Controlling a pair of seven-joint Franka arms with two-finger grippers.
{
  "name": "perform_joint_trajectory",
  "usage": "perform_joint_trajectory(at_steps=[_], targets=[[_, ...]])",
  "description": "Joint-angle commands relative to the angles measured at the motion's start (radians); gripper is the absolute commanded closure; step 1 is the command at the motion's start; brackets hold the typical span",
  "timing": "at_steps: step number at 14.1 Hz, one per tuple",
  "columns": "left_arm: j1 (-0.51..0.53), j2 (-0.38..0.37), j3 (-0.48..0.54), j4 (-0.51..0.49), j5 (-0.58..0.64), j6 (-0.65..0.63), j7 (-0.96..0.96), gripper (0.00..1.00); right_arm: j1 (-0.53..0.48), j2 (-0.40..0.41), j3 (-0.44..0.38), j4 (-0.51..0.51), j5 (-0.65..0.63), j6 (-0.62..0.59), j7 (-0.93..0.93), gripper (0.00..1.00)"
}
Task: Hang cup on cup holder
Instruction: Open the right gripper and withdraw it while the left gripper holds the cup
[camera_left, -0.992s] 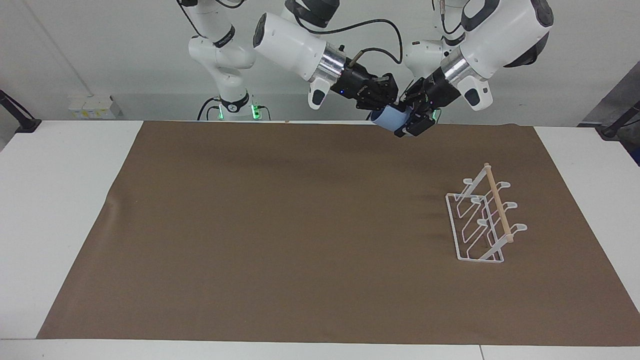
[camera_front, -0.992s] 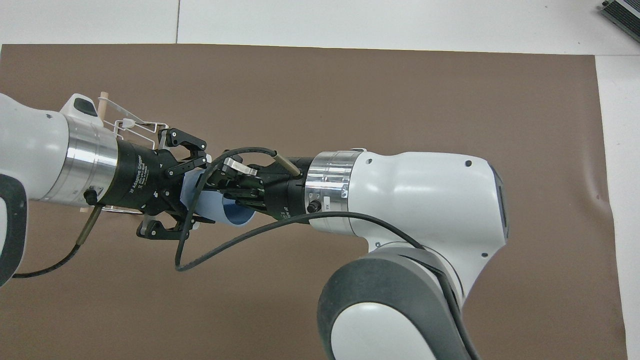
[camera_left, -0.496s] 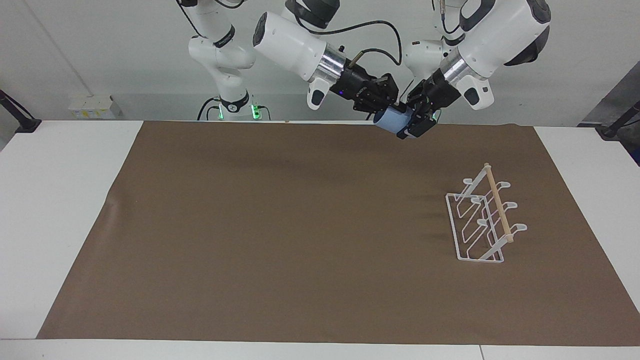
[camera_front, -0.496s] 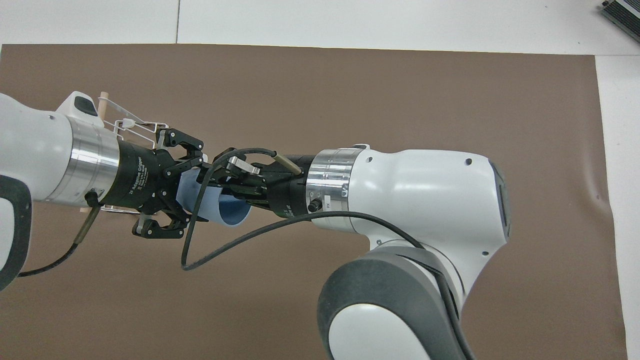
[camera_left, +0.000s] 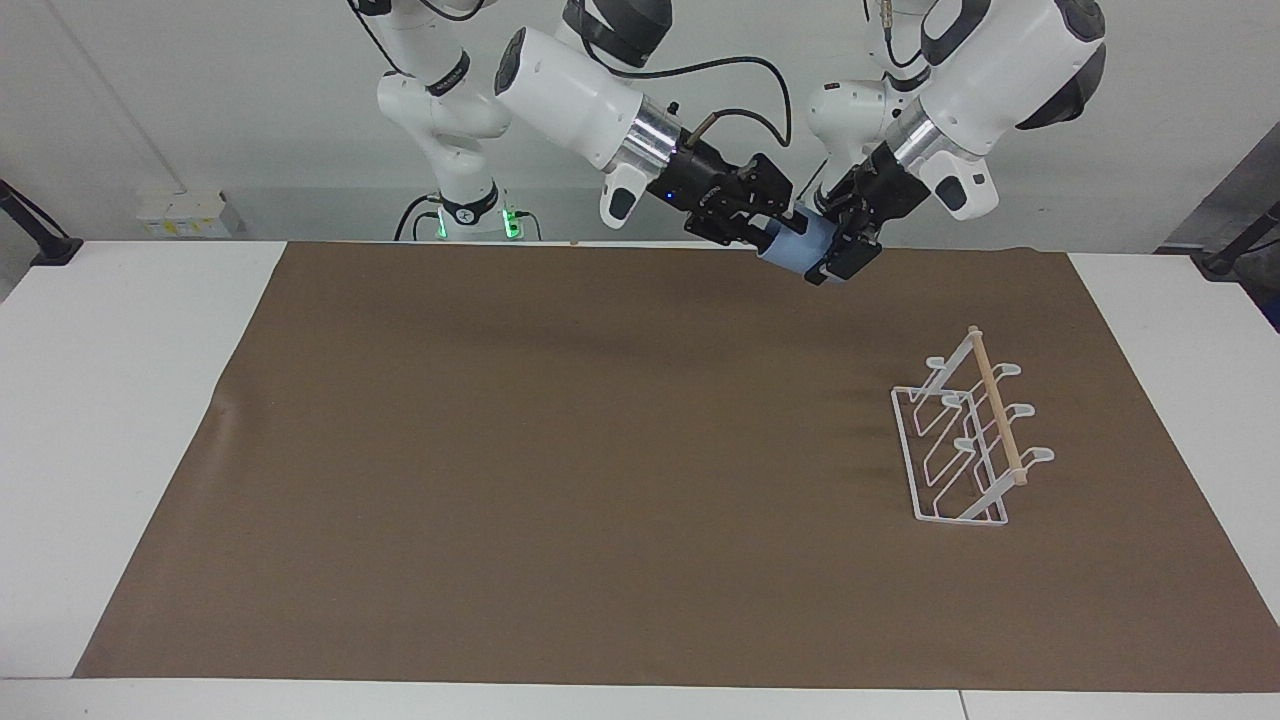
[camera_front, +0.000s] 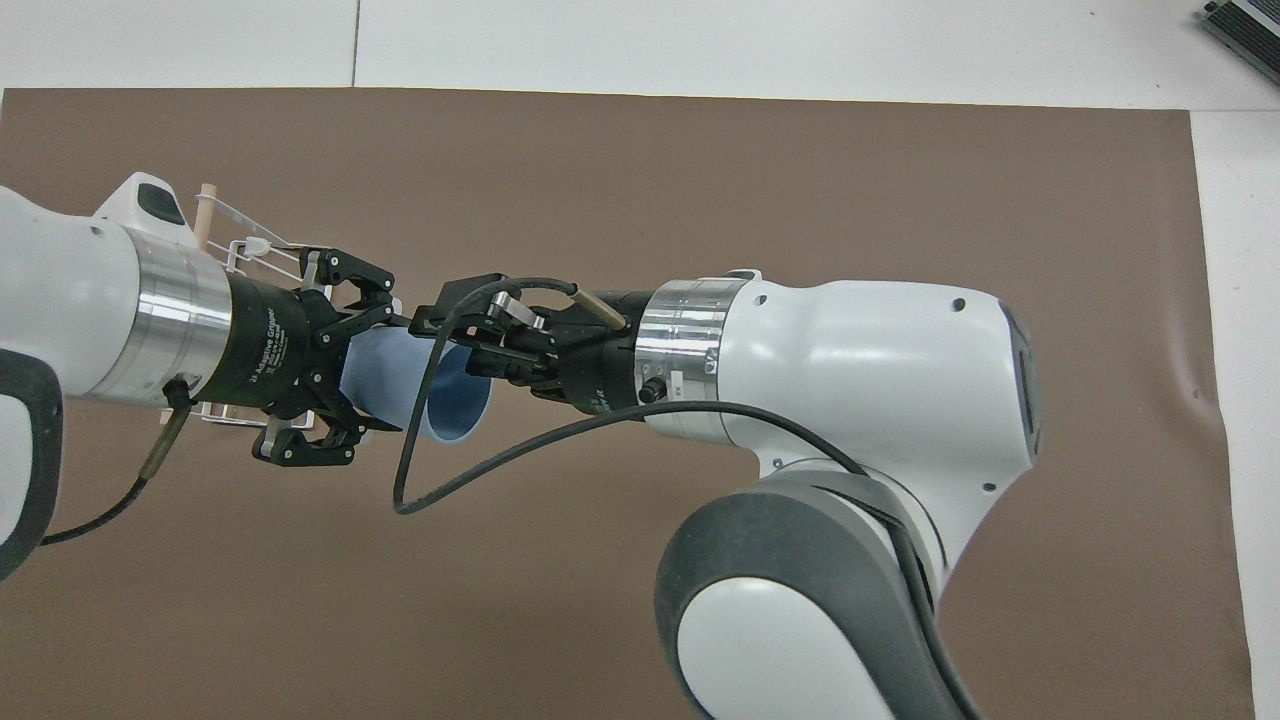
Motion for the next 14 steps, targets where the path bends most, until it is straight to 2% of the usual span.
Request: perform_joint_trajectory(at_steps=[1, 3, 6, 8, 11, 14], targets=[[-0.005, -0.023, 0.007, -0.034, 0.086, 0.008, 0.185, 1.0, -0.054, 0.005, 0.006, 0.003, -0.014, 0.003, -0.024, 0.39], [0.003, -0.029, 0.007, -0.053, 0.142, 0.035, 0.283, 1.0, -0.08, 0.005, 0.006, 0.003, -0.016, 0.002, -0.041, 0.39], [0.017, -0.047, 0.012, -0.126, 0.157, 0.173, 0.521, 1.0, -0.146, 0.005, 0.004, -0.001, -0.017, -0.005, -0.183, 0.39], [0.024, -0.049, 0.012, -0.139, 0.196, 0.205, 0.551, 1.0, -0.192, -0.004, 0.003, -0.035, -0.06, -0.004, -0.306, 0.39], [0.063, -0.049, 0.015, -0.142, 0.245, 0.204, 0.56, 1.0, -0.241, -0.02, 0.001, -0.061, -0.233, -0.072, -0.351, 0.39], [0.1, -0.049, 0.015, -0.14, 0.246, 0.202, 0.581, 1.0, -0.275, -0.032, 0.0, -0.081, -0.553, -0.181, -0.353, 0.41]])
